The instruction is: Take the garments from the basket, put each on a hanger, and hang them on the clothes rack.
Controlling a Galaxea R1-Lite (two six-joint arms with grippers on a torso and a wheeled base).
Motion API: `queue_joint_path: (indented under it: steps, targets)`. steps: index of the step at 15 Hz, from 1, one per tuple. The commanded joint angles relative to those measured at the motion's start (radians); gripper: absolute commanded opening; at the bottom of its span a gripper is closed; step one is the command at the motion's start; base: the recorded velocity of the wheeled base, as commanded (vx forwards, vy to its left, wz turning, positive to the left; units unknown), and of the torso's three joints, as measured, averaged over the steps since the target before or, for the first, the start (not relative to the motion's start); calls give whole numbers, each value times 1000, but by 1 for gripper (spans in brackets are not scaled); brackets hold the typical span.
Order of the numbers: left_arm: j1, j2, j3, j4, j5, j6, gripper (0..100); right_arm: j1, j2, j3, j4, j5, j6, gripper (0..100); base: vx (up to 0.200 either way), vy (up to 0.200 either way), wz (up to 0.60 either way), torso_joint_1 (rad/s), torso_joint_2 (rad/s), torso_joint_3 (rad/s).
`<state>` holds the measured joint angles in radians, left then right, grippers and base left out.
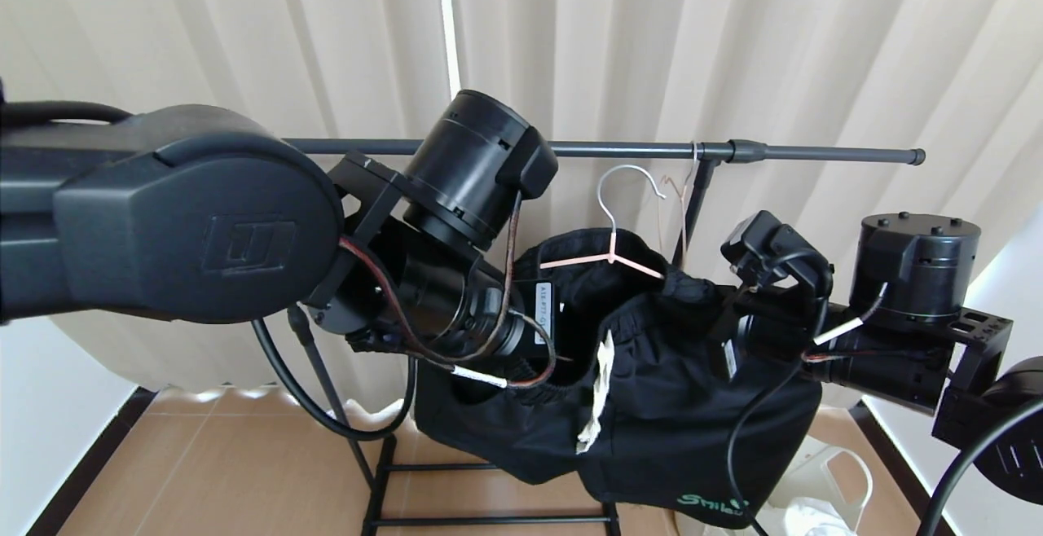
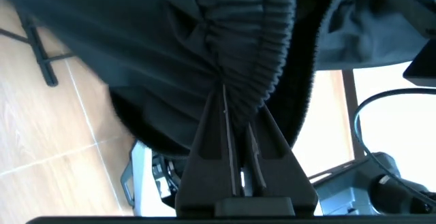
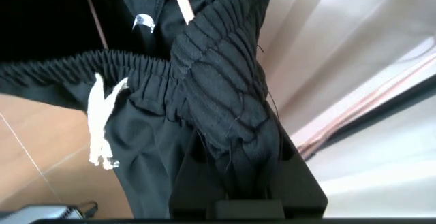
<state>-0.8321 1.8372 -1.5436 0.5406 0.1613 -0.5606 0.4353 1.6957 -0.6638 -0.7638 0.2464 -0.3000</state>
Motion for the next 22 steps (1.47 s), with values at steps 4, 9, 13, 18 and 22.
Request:
queue_joint_path:
  steps: [4,9,13,18,22]
  targets:
    - [-27,-21,63,-57,23,-1,0,23,1,3,-32,1,27,0,0,0,0,0,0,0]
    - [-30,-27,158,-228,96,-1,0,42,-7,46,-134,28,42,0,0,0,0,0,0,0]
    - [-30,-27,192,-317,136,-1,0,57,-28,73,-177,31,42,0,0,0,0,0,0,0]
    - [-32,-27,195,-347,146,-1,0,66,-44,78,-189,37,42,0,0,0,0,0,0,0]
    - [-35,-27,194,-363,150,1,100,66,-45,78,-190,37,42,0,0,0,0,0,0,0]
